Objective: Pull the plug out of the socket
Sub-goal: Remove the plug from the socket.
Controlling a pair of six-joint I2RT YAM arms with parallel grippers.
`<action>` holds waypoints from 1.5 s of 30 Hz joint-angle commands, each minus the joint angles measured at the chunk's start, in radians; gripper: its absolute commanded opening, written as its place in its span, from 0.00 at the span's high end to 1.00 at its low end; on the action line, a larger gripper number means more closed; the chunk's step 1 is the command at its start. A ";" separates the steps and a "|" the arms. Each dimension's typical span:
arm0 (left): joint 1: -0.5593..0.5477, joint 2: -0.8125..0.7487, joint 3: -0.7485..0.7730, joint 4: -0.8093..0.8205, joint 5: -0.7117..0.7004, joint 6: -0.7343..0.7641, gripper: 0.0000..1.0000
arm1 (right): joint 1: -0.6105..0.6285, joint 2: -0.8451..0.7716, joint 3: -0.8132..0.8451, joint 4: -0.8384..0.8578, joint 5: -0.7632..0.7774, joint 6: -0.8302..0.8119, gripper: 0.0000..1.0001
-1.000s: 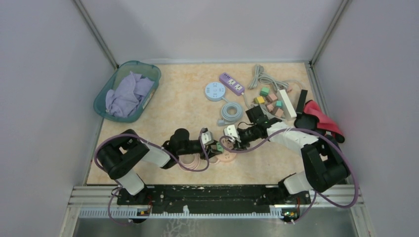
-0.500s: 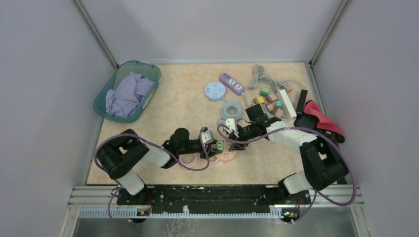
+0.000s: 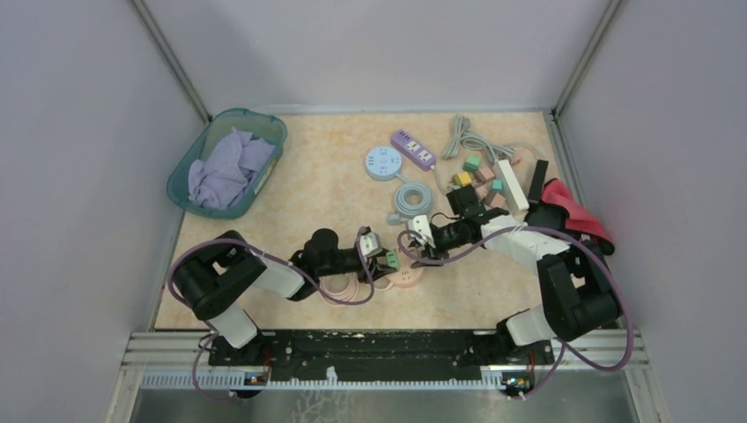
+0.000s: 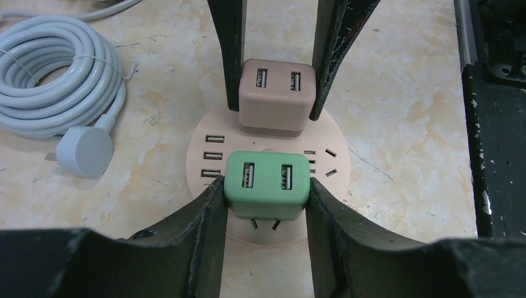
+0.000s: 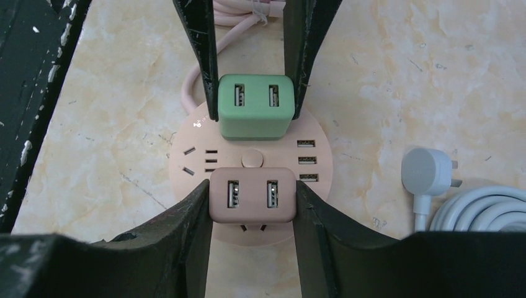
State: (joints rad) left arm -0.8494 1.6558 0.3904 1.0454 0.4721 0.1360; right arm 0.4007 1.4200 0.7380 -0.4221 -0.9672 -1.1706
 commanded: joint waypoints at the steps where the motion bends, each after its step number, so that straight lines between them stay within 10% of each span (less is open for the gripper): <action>1: -0.002 0.011 0.001 -0.046 0.011 -0.009 0.93 | 0.011 -0.065 0.003 0.032 -0.102 -0.083 1.00; 18: -0.005 0.036 0.022 -0.082 0.024 0.001 0.93 | 0.077 -0.045 0.057 0.273 0.008 0.392 1.00; 34: -0.004 0.030 0.026 -0.104 0.024 0.008 0.93 | -0.031 -0.079 0.004 0.058 -0.182 -0.020 1.00; 45: -0.003 0.041 0.044 -0.120 0.042 0.005 0.93 | 0.066 -0.064 0.016 0.159 -0.110 0.147 1.00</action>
State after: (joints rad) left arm -0.8490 1.6730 0.4301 0.9947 0.4942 0.1394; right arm 0.4503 1.3689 0.7265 -0.3351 -1.0370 -1.0809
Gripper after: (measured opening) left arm 0.506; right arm 0.446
